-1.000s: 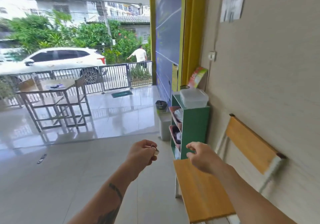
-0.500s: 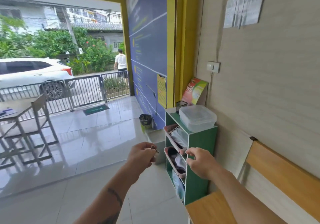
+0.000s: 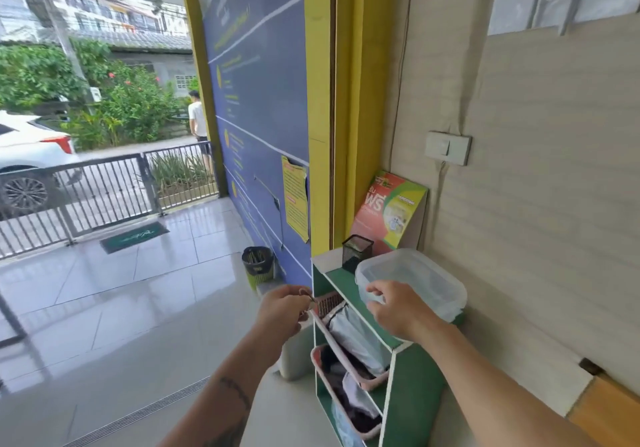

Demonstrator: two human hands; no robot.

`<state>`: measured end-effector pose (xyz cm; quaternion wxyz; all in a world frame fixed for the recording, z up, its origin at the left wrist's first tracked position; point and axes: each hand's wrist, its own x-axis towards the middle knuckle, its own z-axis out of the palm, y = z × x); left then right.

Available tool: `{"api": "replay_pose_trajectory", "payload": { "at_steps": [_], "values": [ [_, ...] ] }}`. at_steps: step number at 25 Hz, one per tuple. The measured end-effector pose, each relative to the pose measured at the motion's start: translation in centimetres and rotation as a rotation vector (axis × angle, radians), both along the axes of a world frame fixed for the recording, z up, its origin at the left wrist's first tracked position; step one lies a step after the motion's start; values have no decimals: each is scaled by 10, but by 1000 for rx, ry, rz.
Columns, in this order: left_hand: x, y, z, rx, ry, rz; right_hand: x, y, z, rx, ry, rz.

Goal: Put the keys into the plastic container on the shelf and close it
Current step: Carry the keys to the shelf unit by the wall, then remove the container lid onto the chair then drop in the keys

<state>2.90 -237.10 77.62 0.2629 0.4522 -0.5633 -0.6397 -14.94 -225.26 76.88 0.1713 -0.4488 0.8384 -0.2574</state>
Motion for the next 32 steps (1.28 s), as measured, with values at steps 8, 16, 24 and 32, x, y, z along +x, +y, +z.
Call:
{"api": "replay_pose_trajectory", "payload": {
  "at_steps": [8,16,24,32],
  "values": [
    [-133,-140,-56,77,13,-250,-68,-111,-53,71,39,-178],
    [-219,-232,-115,38,-182,-559,-100,-169,-74,216,100,-435],
    [-268,-242,-158,40,-249,-684,-104,-185,-77,344,172,-509],
    [-270,-248,-158,-79,-291,-790,-105,-188,-79,345,191,-534]
  ]
}}
